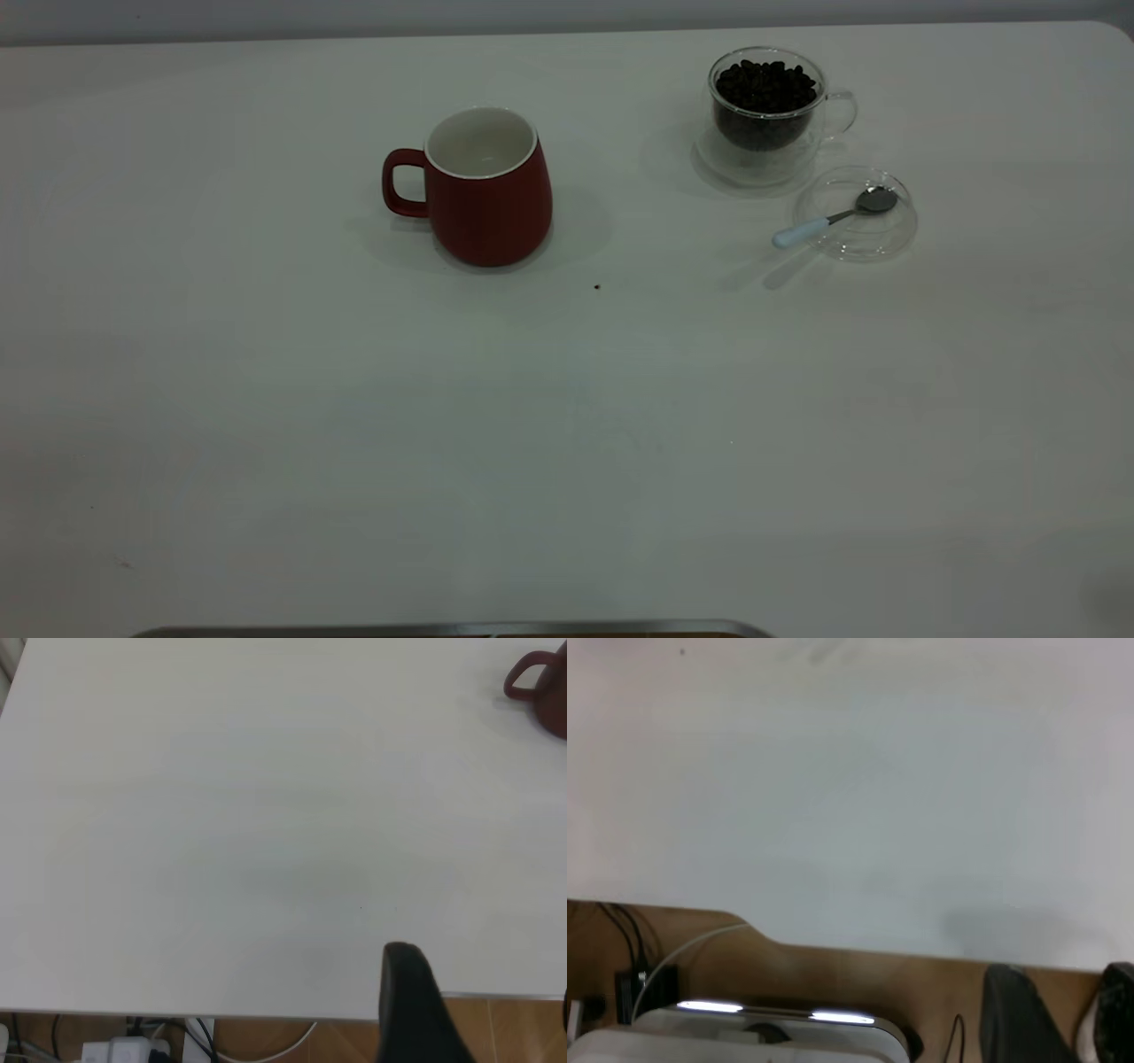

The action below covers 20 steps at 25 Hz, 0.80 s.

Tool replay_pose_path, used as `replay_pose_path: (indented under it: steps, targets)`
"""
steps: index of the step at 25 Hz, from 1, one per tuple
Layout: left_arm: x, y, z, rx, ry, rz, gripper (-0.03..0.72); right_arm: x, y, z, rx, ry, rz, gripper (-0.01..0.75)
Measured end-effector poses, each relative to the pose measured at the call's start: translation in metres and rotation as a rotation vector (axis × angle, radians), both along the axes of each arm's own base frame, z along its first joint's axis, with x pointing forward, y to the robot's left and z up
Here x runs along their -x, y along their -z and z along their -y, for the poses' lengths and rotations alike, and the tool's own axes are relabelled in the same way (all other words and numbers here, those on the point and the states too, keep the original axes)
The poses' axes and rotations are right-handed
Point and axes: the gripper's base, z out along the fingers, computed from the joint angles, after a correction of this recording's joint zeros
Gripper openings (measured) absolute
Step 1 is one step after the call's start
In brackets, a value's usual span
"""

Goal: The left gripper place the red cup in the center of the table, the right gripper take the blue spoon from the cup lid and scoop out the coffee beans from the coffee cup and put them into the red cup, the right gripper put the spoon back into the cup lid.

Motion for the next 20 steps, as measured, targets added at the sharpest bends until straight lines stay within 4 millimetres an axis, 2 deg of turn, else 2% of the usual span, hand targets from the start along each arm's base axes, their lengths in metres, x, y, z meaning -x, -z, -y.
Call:
replay_pose_path:
  steps: [3, 6, 15, 20]
  targets:
    - [0.000, 0.000, 0.000, 0.000, 0.000, 0.000, 0.467, 0.032, 0.028, 0.000, 0.012, 0.035, 0.048, 0.263]
    - [0.000, 0.000, 0.000, 0.000, 0.000, 0.000, 0.467, 0.050, 0.044, 0.002, 0.050, 0.056, 0.110, 0.263]
    - [0.000, 0.000, 0.000, 0.001, -0.001, 0.000, 0.467, 0.071, 0.040, 0.000, 0.067, 0.063, 0.281, 0.263]
    - [0.000, 0.000, 0.000, 0.001, -0.001, 0.000, 0.467, 0.093, 0.039, -0.002, 0.076, 0.066, 0.430, 0.263]
